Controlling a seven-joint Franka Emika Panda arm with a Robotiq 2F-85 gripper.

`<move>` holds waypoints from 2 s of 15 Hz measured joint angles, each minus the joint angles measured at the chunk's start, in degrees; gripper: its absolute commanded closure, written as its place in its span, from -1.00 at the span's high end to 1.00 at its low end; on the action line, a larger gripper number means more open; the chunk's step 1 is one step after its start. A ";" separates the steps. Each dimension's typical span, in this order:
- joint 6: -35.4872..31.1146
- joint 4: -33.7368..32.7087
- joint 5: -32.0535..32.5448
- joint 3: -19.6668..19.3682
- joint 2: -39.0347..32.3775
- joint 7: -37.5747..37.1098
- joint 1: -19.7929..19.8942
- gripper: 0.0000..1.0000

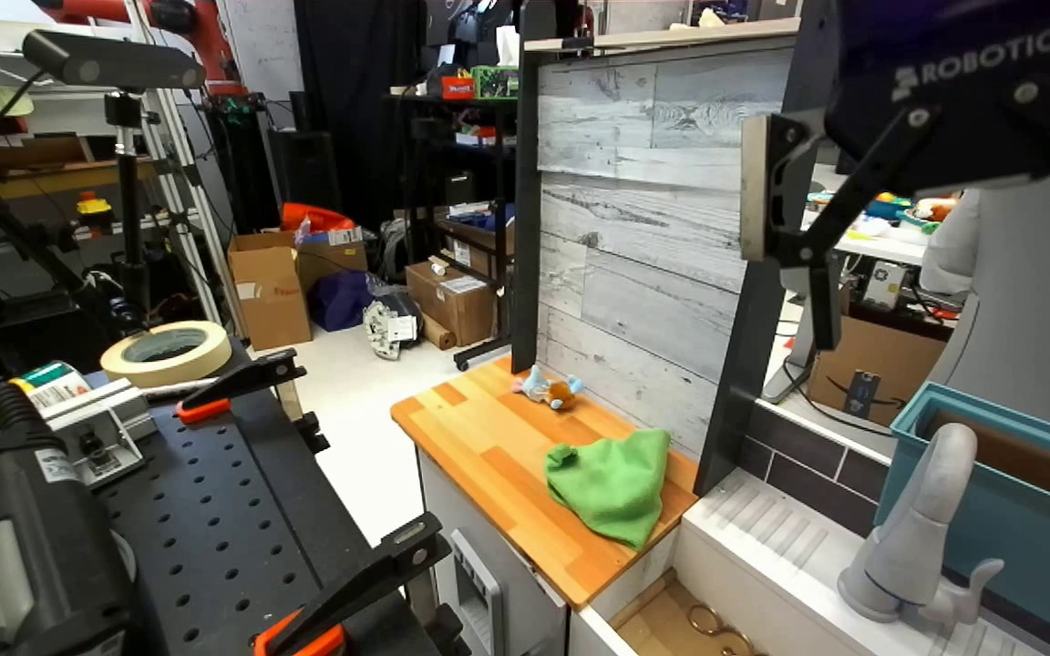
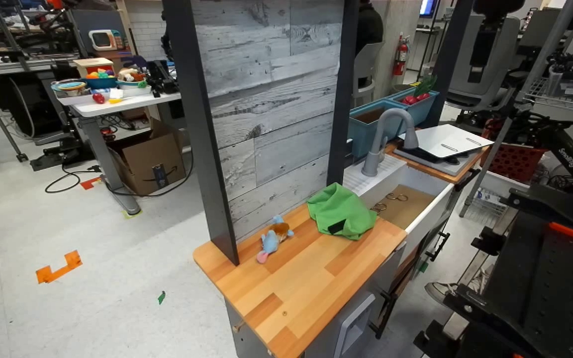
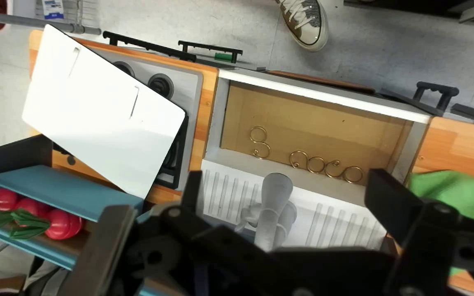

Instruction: Turn the faucet to the left, then move the blue toy forward

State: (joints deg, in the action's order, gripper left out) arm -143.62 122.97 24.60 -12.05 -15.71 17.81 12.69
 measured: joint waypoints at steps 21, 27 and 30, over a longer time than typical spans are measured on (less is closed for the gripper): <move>-7.26 -1.29 -4.18 0.83 -4.81 -3.87 0.24 1.00; -6.13 -6.45 -15.82 5.21 -9.44 6.92 4.26 1.00; -4.22 -10.22 -17.17 5.91 -12.48 9.29 5.61 1.00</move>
State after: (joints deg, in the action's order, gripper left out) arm -147.84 112.75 7.43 -6.15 -28.19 27.10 18.30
